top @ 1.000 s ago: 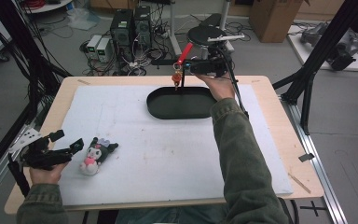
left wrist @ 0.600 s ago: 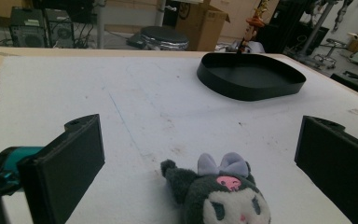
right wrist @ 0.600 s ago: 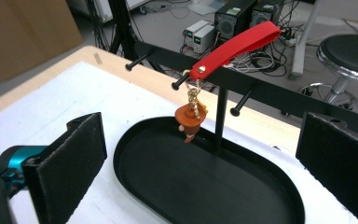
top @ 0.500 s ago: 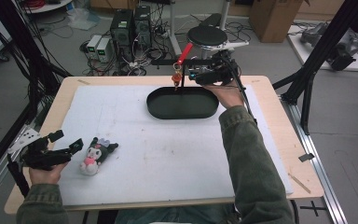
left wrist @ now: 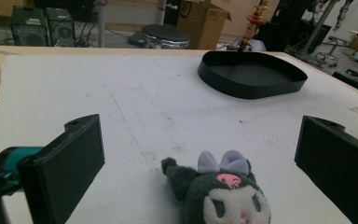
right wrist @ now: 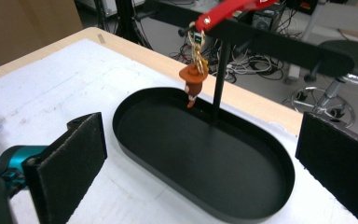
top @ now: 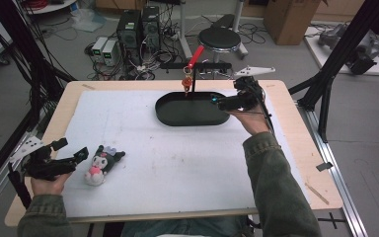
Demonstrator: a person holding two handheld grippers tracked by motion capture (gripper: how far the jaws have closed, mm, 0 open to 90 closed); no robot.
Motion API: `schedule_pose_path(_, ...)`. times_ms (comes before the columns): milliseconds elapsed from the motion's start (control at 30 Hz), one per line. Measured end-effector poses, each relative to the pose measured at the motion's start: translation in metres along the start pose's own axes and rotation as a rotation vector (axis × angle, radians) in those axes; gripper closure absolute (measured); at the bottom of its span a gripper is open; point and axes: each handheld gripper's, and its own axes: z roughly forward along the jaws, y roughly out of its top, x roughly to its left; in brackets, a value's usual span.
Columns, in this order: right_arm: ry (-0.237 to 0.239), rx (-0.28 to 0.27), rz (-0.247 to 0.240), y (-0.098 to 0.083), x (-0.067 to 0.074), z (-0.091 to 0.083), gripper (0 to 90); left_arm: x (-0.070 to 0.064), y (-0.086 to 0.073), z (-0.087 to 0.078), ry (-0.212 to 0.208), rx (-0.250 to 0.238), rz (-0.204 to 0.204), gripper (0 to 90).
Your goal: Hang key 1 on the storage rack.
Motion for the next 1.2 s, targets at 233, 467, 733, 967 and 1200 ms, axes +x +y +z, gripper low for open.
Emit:
schedule_pose_path(233,0.005,-0.006,0.012,-0.019,-0.004,-0.007,0.8,0.000,0.000,0.000,-0.002,0.004,0.002,1.7)
schedule_pose_path(467,-0.001,-0.010,0.045,-0.041,-0.011,-0.015,0.8,-0.001,0.000,0.000,-0.002,0.008,0.002,1.7)
schedule_pose_path(733,-0.020,-0.026,0.097,-0.070,-0.022,-0.026,0.8,-0.003,-0.001,0.000,-0.008,0.016,0.005,1.8)
schedule_pose_path(967,-0.033,-0.039,0.130,-0.090,-0.029,-0.036,0.8,-0.004,-0.001,-0.001,-0.004,0.016,0.007,1.7)
schedule_pose_path(1200,-0.043,-0.051,0.161,-0.110,-0.031,-0.041,0.8,-0.004,-0.002,-0.002,-0.010,0.016,-0.006,1.8)
